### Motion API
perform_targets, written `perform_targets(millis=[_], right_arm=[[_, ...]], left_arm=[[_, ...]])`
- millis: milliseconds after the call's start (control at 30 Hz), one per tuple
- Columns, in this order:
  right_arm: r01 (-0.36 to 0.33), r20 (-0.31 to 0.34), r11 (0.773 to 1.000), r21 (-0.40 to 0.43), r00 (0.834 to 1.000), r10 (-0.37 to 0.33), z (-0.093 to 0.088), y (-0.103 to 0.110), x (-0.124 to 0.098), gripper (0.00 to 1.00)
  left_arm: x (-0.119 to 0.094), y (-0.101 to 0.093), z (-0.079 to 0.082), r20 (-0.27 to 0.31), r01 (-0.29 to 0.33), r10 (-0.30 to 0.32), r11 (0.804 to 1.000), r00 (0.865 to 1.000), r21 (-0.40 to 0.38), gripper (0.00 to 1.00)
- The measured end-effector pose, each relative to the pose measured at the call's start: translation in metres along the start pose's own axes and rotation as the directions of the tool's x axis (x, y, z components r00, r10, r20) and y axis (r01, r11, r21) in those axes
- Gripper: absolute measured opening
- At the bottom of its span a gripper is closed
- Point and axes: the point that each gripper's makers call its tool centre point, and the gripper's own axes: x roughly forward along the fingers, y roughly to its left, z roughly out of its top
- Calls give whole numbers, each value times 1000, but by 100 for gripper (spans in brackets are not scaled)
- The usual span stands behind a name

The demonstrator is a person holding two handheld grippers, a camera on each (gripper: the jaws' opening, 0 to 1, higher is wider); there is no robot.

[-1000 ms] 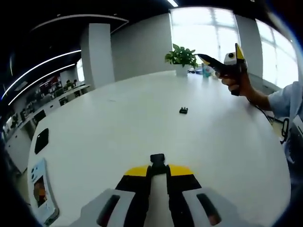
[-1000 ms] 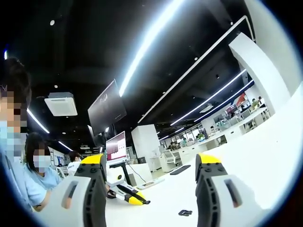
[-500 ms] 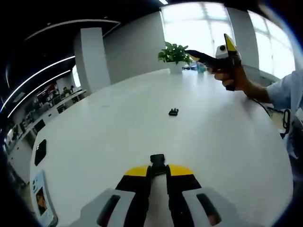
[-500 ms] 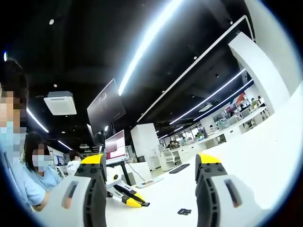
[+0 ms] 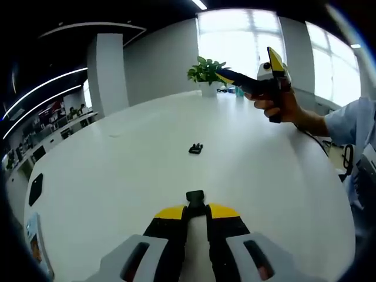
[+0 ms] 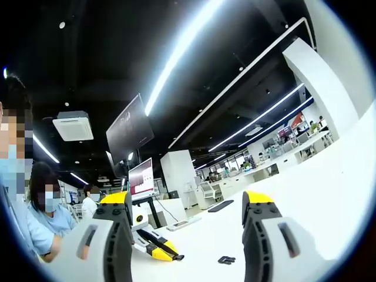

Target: Snap the two parts of the plastic buckle together until the buckle closes and remains connected.

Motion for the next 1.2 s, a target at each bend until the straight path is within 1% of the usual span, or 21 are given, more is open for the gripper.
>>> perform_targets(millis=[133,233,300,467,567,600,700,800,1000,1067,1100,1133,1200], right_arm=[[1,-3,1000,12,1000,-1,0,-5,2,77],[-1,-11,1000,13,1000,1,-2,-4,2,77],[-2,-15,1000,9,1000,2,-3,-3,2,77],[-3,-13,1000,10,1000,3,-2,-3,2,77],[-3,-18,1000,10,1000,3,-4,-1,2,77],[-2,-21,1000,9,1000,2,-5,-1,2,77],[0,-24,1000,5,1000,0,-6,-1,3,76],[3,-30,1000,5,1000,-3,-7,-4,3,76],[9,-49,1000,-10,999,-10,-10,-5,3,75],[-10,-82,1000,-16,997,9,-15,-5,3,68],[-23,-124,1000,-17,992,21,-22,-3,2,64],[-27,-145,999,-23,989,23,-26,-4,2,61],[-45,-163,999,-30,986,40,-32,-1,2,58]], left_arm=[[6,0,4,-33,7,-8,999,999,-46,11],[11,-4,5,-44,-9,6,998,999,-60,11],[13,-7,4,-34,-17,15,997,999,-81,11],[12,-14,1,7,-26,27,995,1000,-91,11],[11,-18,1,16,-29,30,995,999,-93,11],[11,-13,3,23,-26,28,995,999,-95,11],[9,-19,2,37,-26,29,995,999,-96,11],[8,-17,3,45,-32,36,995,998,-90,11],[6,-14,3,61,-21,27,994,998,-104,11],[5,-12,3,62,-19,25,994,998,-105,11],[5,-12,3,63,-19,26,995,998,-103,11],[5,-12,3,63,-19,26,995,998,-101,11],[5,-12,3,63,-17,24,995,998,-99,11]])
